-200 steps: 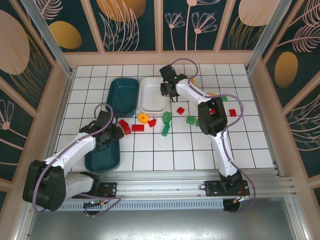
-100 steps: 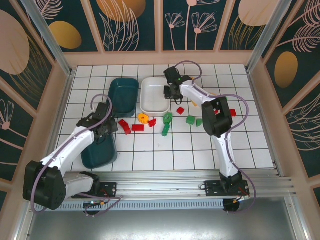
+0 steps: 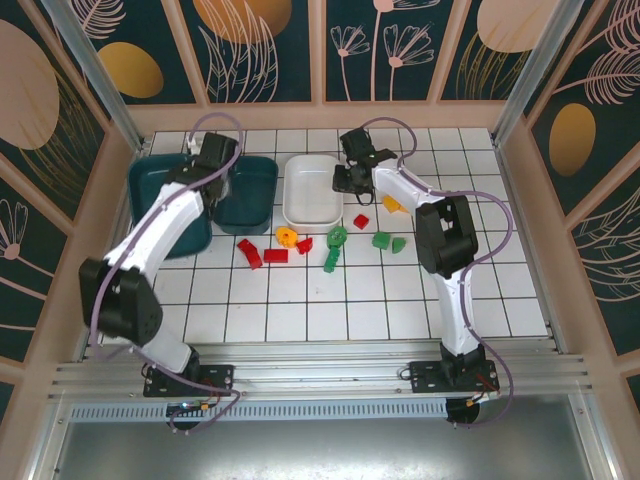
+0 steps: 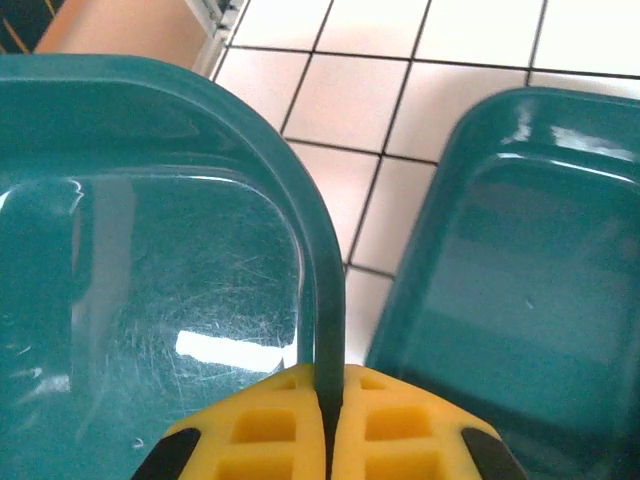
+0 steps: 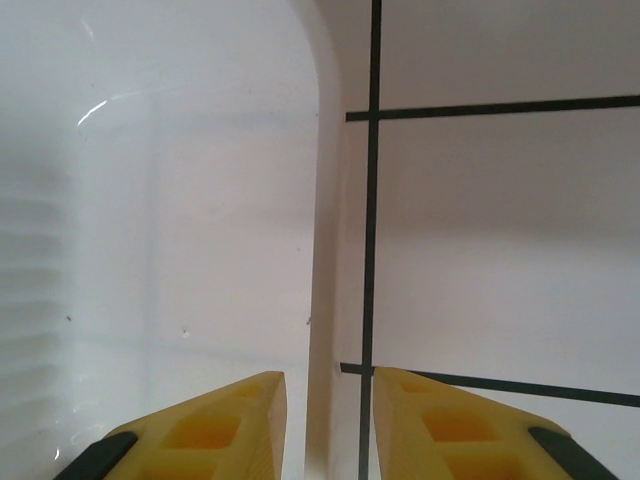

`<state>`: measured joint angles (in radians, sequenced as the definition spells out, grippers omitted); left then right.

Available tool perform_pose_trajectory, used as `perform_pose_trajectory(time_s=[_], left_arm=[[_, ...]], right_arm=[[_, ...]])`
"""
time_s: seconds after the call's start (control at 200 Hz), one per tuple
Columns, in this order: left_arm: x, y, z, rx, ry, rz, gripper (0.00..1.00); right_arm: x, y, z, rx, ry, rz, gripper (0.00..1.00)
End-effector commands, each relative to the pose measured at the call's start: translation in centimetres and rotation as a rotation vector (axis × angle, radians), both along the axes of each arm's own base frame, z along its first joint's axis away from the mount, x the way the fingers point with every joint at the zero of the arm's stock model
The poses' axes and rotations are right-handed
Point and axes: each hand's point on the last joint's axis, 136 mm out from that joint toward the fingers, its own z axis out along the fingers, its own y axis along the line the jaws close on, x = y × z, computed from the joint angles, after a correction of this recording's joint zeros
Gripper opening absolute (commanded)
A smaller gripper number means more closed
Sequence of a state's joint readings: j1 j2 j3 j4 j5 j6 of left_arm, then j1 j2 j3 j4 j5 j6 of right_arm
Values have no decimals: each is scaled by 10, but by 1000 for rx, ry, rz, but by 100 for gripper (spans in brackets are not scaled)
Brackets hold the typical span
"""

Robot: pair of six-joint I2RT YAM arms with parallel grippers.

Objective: Sort the legos into containers by color

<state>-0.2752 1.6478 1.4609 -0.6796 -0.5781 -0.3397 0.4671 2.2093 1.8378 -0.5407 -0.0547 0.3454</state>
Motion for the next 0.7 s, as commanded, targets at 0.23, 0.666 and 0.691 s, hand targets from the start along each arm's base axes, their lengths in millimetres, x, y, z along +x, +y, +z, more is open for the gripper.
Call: perform_pose_trajectory(time_s=[0.23,0.666,0.691], left_arm=[[90,4,-37,22,61,-234,0],[116,-30,-98,-148,166,-356,0],[117,-31,-100,-160,169,-353,0]], right_arm=[[-6,7,-2,54,9,33,31],[-1,14,-14,101,38,23,11],[0,14,-14,102,37,22,10]])
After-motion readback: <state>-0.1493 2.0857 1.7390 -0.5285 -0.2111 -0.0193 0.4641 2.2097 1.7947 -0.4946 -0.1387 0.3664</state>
